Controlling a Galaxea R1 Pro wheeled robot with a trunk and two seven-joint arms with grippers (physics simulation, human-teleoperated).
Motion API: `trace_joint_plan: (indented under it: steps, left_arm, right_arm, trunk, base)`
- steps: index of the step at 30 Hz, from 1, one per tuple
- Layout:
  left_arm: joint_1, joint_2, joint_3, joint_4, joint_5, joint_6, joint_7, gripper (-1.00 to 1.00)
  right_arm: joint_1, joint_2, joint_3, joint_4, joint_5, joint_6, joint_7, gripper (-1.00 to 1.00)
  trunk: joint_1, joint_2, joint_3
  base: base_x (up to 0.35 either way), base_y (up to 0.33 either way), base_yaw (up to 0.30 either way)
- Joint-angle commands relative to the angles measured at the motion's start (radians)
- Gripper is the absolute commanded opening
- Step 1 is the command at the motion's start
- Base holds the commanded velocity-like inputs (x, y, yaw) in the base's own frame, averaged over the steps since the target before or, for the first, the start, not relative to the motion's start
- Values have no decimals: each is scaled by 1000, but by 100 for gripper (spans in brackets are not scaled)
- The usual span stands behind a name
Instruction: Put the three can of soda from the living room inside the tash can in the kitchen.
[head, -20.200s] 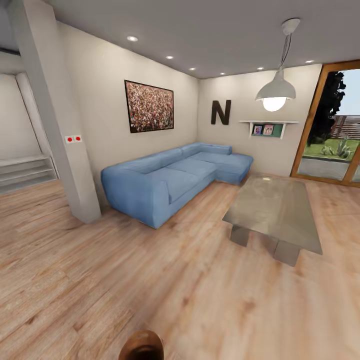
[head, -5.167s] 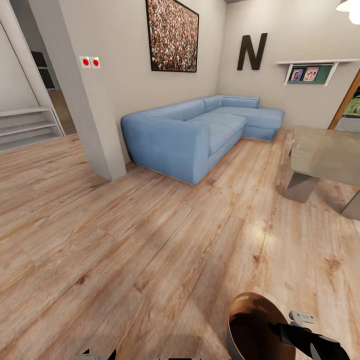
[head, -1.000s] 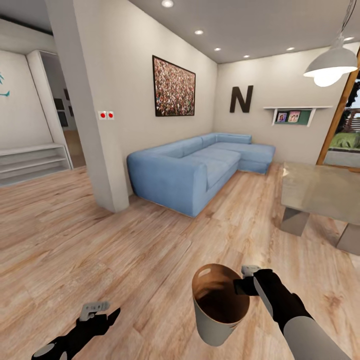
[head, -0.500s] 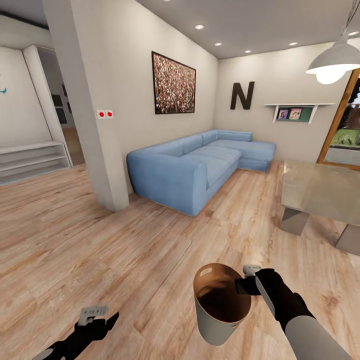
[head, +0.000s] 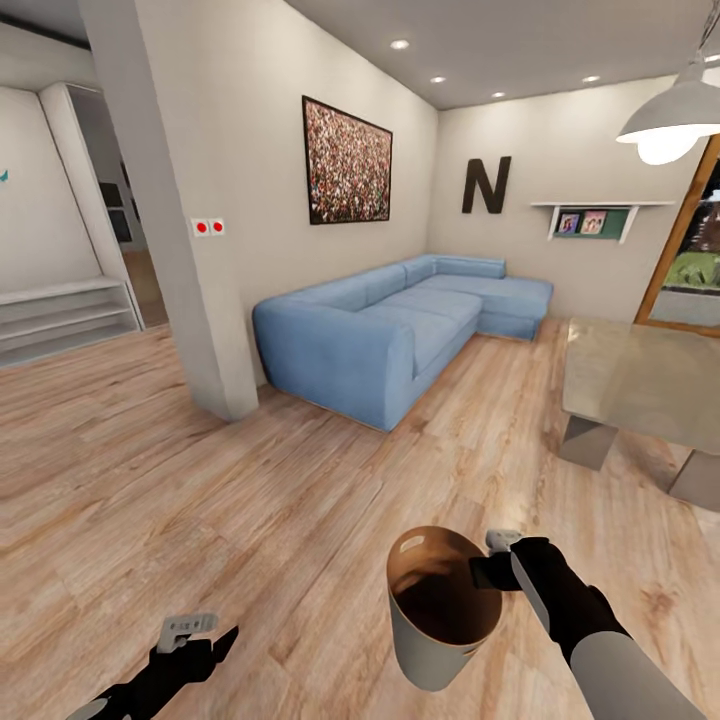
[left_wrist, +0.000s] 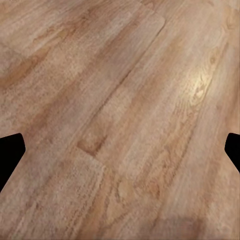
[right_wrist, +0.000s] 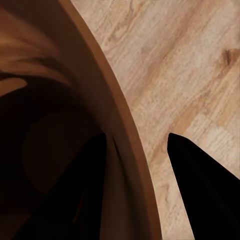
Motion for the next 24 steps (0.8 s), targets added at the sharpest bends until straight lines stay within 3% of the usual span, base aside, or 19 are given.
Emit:
trace_joint_plan:
  steps: [1,24]
  left_arm:
    - [0,0,0,0,0,0,0,100]
    - [0,-1,-1,0,0,-27,5,100]
  right_arm:
    - [0,0,0,0,-14,1,-1,-100]
    - [1,-1,0,0,-14,0,1,-100]
  trunk:
    - [-4,7,3]
    - [-92,168,73]
  base:
    - [0,0,0]
    - [0,0,0]
